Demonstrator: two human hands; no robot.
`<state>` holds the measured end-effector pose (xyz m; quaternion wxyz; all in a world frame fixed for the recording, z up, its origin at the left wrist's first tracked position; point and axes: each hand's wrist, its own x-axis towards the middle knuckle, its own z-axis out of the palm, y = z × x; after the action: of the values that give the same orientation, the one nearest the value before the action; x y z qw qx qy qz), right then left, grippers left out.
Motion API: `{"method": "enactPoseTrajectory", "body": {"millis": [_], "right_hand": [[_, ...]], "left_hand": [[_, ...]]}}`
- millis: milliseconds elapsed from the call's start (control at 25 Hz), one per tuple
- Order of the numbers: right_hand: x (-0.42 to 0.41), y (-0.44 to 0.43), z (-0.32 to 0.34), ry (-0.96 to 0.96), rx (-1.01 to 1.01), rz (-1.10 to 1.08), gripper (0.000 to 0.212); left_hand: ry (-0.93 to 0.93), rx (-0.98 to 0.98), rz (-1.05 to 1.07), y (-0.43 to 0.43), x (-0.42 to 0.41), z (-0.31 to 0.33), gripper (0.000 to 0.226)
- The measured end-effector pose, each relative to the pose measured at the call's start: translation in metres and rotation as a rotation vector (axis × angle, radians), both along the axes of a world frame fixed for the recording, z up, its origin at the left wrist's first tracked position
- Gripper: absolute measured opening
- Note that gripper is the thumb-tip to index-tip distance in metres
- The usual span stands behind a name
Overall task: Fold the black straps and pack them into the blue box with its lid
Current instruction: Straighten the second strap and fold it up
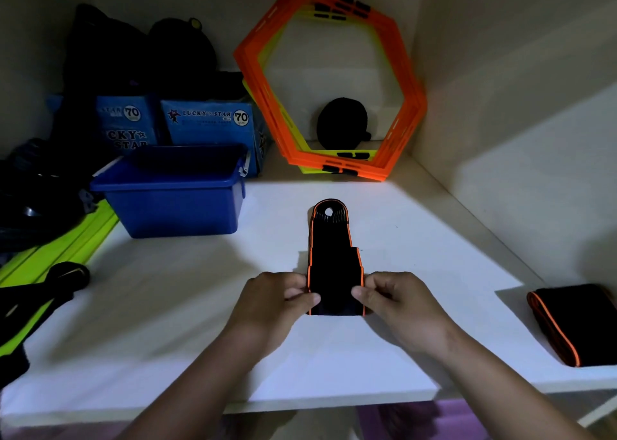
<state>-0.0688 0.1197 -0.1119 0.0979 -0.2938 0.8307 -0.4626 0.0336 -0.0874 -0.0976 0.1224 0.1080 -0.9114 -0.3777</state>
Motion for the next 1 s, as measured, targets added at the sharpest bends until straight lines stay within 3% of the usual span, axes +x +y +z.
{"method": "enactPoseTrajectory", "body": {"millis": [160,280,440,480,560,680,800,920,1000], "right_hand": [[0.006,-0.010,-0.003,0.139,0.055,-0.182,0.021],[0.006,-0.010,-0.002,0.137,0.029,-0.188,0.025],[-0.005,-0.007,-0.009,0.527,0.152,-0.057,0.018],[-0.010,-0.003,-0.011,0.623,0.190,0.022,0.023],[-0.016,0.006,-0.010,0.633,0.284,0.190,0.042],[-0.020,0.018,-0.004,0.506,0.369,0.328,0.057],[-0.015,0.022,-0.002,0.467,0.271,0.316,0.041],[-0.014,0.019,0.004,0.458,0.195,0.291,0.030],[-0.017,0.017,0.010,0.348,0.161,0.255,0.025]], "left_hand": [[-0.018,-0.013,0.099,0.002,-0.005,-0.001,0.031],[0.108,-0.217,-0.019,-0.002,-0.006,-0.007,0.025],[0.096,-0.456,-0.286,-0.020,-0.008,-0.011,0.052],[0.114,-0.513,-0.330,-0.022,-0.010,-0.011,0.049],[0.182,-0.590,-0.407,-0.021,-0.011,-0.012,0.039],[0.181,-0.384,-0.418,-0.017,-0.011,-0.012,0.037],[0.079,-0.110,-0.405,-0.013,-0.003,-0.013,0.041],[0.039,0.062,-0.367,-0.012,0.001,-0.010,0.035],[0.017,0.115,-0.346,-0.013,0.000,-0.006,0.027]]}}
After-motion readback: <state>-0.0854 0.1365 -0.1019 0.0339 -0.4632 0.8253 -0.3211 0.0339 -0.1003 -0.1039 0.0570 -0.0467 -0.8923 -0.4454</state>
